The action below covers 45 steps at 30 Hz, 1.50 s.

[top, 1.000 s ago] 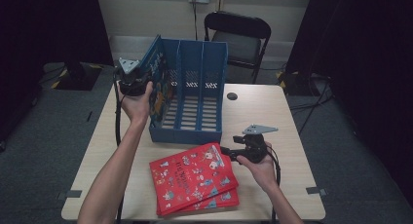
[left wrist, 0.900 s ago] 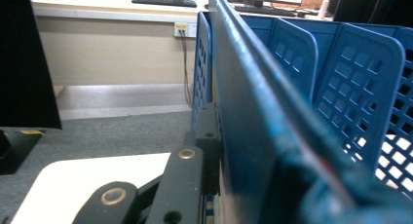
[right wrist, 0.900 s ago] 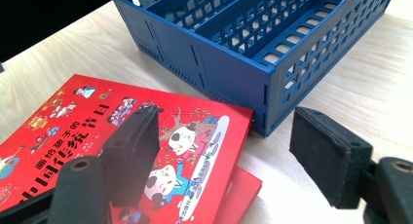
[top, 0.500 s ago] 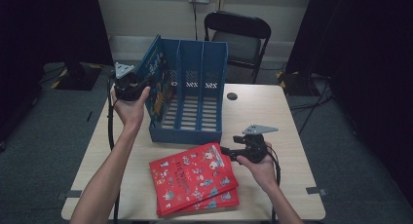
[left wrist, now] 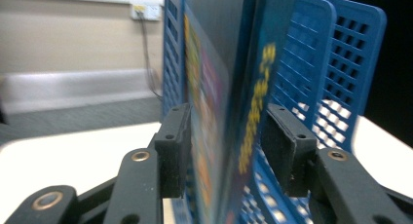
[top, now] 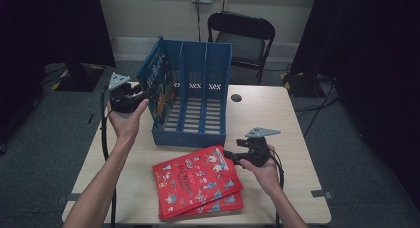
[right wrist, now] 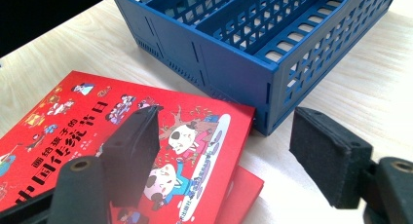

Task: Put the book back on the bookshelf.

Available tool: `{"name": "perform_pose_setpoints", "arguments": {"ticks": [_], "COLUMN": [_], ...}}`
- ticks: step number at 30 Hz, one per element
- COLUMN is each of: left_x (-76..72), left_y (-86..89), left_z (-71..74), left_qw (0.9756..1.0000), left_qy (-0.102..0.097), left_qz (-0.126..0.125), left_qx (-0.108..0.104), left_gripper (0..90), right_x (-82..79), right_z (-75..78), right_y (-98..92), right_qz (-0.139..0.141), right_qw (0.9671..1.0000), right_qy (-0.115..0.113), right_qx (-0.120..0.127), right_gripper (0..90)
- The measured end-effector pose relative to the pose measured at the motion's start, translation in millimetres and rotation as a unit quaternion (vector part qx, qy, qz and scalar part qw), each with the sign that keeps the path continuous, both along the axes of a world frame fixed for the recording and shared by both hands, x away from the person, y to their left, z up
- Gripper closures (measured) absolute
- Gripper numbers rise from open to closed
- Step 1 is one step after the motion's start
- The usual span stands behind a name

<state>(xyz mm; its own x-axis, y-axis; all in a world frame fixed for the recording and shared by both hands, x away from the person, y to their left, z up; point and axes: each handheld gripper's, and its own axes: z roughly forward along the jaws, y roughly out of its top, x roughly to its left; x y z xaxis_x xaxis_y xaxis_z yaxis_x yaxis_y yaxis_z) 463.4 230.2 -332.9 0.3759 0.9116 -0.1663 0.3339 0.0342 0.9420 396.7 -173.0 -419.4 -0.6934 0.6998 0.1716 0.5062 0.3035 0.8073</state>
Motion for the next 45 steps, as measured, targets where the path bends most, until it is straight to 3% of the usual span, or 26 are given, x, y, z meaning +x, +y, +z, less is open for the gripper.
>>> {"name": "perform_pose_setpoints", "arguments": {"ticks": [3, 6, 9, 11, 21, 24, 25, 27, 31, 33, 34, 36, 40, 42, 44, 45], "left_x": [-8.9, -18.0, -26.2, -30.6, -58.6, -64.4, -65.7, -69.6, -81.4, -87.9, -91.8, -97.9, -105.3, -108.4, -110.9, -111.9], "left_y": [4.3, 8.2, 7.2, 5.9, 5.9, 5.5, 5.2, 3.0, 0.6, -2.7, -4.3, -5.6, -7.8, -7.1, -6.2, -5.7], "left_z": [-5.6, -14.4, -24.5, -29.4, -59.4, -68.4, -72.0, -77.2, -87.9, -93.2, -96.0, -103.0, -114.2, -118.6, -120.2, -121.2], "left_qw": [0.9999, 0.9993, 0.9984, 0.9963, 0.9924, 0.99, 0.9879, 0.9863, 0.9807, 0.9766, 0.9762, 0.9752, 0.9711, 0.9708, 0.969, 0.9693], "left_qy": [-0.003, 0.007, 0.016, 0.025, 0.049, 0.064, 0.078, 0.082, 0.095, 0.103, 0.104, 0.113, 0.123, 0.132, 0.13, 0.131], "left_qz": [-0.012, -0.036, -0.046, -0.06, -0.106, -0.116, -0.124, -0.128, -0.155, -0.17, -0.169, -0.175, -0.18, -0.18, -0.182, -0.182], "left_qx": [0.009, 0.006, 0.029, 0.057, 0.038, 0.049, 0.05, 0.064, 0.072, 0.082, 0.087, 0.076, 0.097, 0.088, 0.104, 0.1], "left_gripper": [53.8, 55.6, 56.8, 56.7, 57.3, 56.2, 56.3, 56.3, 55.7, 54.7, 53.6, 52.7, 51.7, 51.2, 51.1, 51.0], "right_x": [-0.6, -1.3, -2.0, -2.9, -17.8, -21.8, -22.1, -22.4, -22.5, -23.2, -23.4, -24.0, -25.4, -28.3, -32.0, -33.8], "right_z": [-1.0, -1.8, -3.1, -4.6, -20.4, -26.9, -29.2, -32.9, -39.4, -42.2, -43.6, -45.2, -44.7, -44.4, -44.7, -44.7], "right_y": [1.5, 2.3, 3.3, 4.9, 8.9, 9.1, 9.3, 10.1, 12.0, 13.8, 14.7, 16.0, 16.9, 17.3, 16.9, 16.3], "right_qz": [0.003, 0.004, 0.006, 0.011, 0.042, 0.046, 0.046, 0.044, 0.043, 0.048, 0.048, 0.05, 0.048, 0.043, 0.036, 0.035], "right_qw": [1.0, 1.0, 0.9999, 0.9998, 0.9976, 0.9972, 0.9972, 0.9972, 0.997, 0.9965, 0.9963, 0.9962, 0.9961, 0.9964, 0.9966, 0.9967], "right_qy": [0.001, 0.002, 0.005, 0.006, 0.014, 0.02, 0.023, 0.027, 0.034, 0.036, 0.039, 0.04, 0.04, 0.037, 0.036, 0.035], "right_qx": [-0.003, -0.005, -0.009, -0.014, -0.053, -0.055, -0.054, -0.055, -0.055, -0.058, -0.06, -0.058, -0.062, -0.064, -0.064, -0.064], "right_gripper": [26.3, 26.5, 27.5, 29.4, 34.9, 33.8, 32.9, 31.1, 29.6, 29.5, 29.4, 28.4, 29.2, 30.1, 30.8, 31.1]}}
